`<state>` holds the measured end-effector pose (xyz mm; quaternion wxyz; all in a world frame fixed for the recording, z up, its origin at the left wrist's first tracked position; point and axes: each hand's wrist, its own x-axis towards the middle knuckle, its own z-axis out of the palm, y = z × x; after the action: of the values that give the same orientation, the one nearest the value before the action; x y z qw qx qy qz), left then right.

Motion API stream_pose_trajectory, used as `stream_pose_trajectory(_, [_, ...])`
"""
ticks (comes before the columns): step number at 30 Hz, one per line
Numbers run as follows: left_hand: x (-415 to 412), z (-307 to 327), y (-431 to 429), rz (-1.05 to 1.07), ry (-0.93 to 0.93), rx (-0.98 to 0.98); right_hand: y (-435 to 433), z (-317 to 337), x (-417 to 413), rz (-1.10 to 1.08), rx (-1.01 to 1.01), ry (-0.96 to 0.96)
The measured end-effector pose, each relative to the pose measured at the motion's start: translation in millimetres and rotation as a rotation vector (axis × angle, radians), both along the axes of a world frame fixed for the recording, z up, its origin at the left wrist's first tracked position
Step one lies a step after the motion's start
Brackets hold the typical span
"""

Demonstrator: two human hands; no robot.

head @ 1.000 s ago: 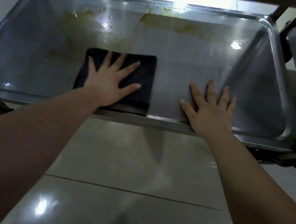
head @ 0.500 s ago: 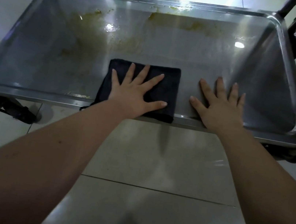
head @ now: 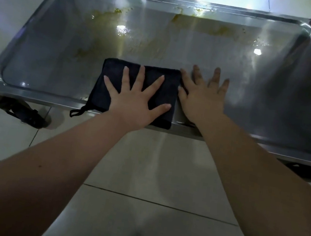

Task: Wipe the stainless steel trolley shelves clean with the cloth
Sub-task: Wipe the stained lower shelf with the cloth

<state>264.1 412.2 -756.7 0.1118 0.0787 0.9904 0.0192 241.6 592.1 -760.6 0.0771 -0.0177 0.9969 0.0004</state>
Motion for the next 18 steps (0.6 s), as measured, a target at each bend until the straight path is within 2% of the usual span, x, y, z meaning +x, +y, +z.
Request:
stream_pose_trajectory(6, [-16, -3, -3, 0.039, -0.027, 0.015, -3, -13, -1, -0.006, -0.006, 0.025])
stream_pose_trajectory(13, [-100, 1, 8, 0.02, -0.031, 0.029, -4, -10, -4, 0.006, 0.061, -0.027])
stream_pose_trajectory(18, [-138, 6, 2, -0.023, -0.061, 0.082, -5, -10, -3, -0.013, 0.017, -0.002])
